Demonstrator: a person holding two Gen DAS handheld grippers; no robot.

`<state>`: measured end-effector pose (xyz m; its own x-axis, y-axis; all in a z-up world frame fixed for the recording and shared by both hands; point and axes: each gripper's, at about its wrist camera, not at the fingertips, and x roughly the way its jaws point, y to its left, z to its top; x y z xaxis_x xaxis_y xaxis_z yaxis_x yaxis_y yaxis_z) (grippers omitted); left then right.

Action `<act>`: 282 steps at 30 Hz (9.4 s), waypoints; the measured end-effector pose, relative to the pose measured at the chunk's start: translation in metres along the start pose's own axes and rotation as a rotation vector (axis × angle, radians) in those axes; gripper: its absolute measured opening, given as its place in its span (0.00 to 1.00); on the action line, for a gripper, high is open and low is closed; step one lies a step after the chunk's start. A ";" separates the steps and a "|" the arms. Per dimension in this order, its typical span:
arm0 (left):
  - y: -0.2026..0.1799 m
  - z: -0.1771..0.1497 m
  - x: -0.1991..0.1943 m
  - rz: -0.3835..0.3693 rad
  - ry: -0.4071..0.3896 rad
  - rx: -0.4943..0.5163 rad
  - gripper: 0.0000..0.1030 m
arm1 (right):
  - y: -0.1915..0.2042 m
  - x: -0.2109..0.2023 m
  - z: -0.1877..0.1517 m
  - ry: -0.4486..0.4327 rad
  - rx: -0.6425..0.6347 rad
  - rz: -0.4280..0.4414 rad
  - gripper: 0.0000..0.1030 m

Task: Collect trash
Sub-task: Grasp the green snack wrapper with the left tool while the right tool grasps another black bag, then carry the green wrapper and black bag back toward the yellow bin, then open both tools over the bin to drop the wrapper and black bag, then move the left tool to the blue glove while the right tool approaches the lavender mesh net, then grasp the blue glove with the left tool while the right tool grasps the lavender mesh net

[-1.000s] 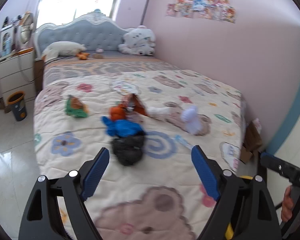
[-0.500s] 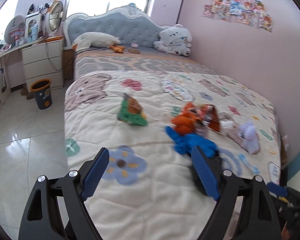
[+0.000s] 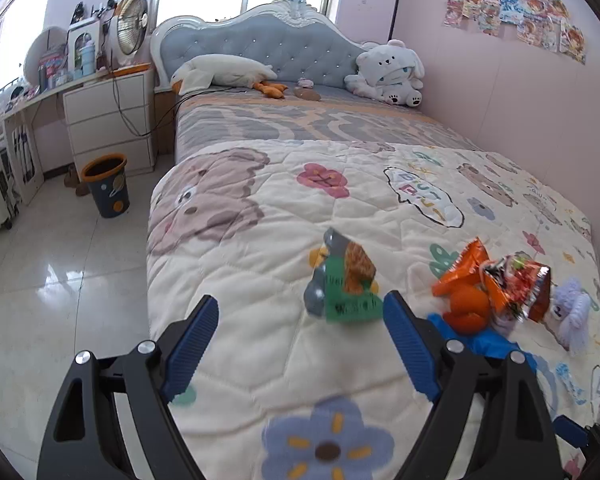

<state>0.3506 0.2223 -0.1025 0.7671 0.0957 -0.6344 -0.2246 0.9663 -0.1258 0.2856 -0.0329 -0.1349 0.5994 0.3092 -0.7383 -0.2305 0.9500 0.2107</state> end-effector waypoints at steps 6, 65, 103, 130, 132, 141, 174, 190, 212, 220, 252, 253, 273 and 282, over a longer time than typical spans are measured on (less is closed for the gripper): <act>-0.012 0.015 0.028 0.005 0.010 0.028 0.78 | 0.005 0.016 0.004 0.025 -0.013 -0.002 0.72; -0.054 0.032 -0.078 -0.275 -0.095 -0.012 0.36 | -0.088 -0.092 0.140 -0.335 -0.014 -0.011 0.24; -0.177 -0.088 -0.260 -0.522 -0.158 0.176 0.37 | -0.137 -0.309 -0.050 -0.423 -0.040 -0.068 0.24; -0.279 -0.156 -0.295 -0.677 -0.099 0.352 0.37 | -0.217 -0.374 -0.162 -0.365 0.071 -0.154 0.25; -0.287 -0.163 -0.292 -0.681 -0.080 0.366 0.37 | -0.223 -0.373 -0.167 -0.352 0.080 -0.156 0.25; -0.315 -0.191 -0.272 -0.698 0.001 0.432 0.37 | -0.245 -0.369 -0.184 -0.297 0.131 -0.140 0.25; -0.341 -0.248 -0.218 -0.704 0.237 0.492 0.58 | -0.294 -0.344 -0.212 -0.194 0.327 -0.126 0.46; -0.313 -0.208 -0.228 -0.654 0.096 0.437 0.73 | -0.288 -0.364 -0.194 -0.322 0.314 -0.135 0.55; -0.206 -0.101 -0.208 -0.424 -0.089 0.286 0.79 | -0.210 -0.315 -0.077 -0.378 0.130 -0.046 0.63; -0.170 -0.063 -0.176 -0.347 -0.105 0.223 0.82 | -0.189 -0.271 -0.030 -0.355 0.094 -0.034 0.65; -0.126 0.030 0.063 -0.174 0.059 0.159 0.82 | -0.182 -0.026 0.075 -0.107 0.019 -0.169 0.68; -0.130 0.031 0.068 -0.183 0.061 0.168 0.82 | -0.185 -0.019 0.077 -0.096 0.024 -0.172 0.68; -0.146 0.033 0.143 -0.272 0.182 0.151 0.19 | -0.179 0.035 0.079 -0.005 -0.007 -0.189 0.48; -0.127 0.043 0.129 -0.278 0.147 0.085 0.14 | -0.178 0.029 0.081 -0.036 -0.002 -0.195 0.38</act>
<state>0.5038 0.1220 -0.1356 0.6959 -0.2041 -0.6886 0.0369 0.9676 -0.2496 0.4064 -0.1894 -0.1416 0.6600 0.1206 -0.7416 -0.1084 0.9920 0.0648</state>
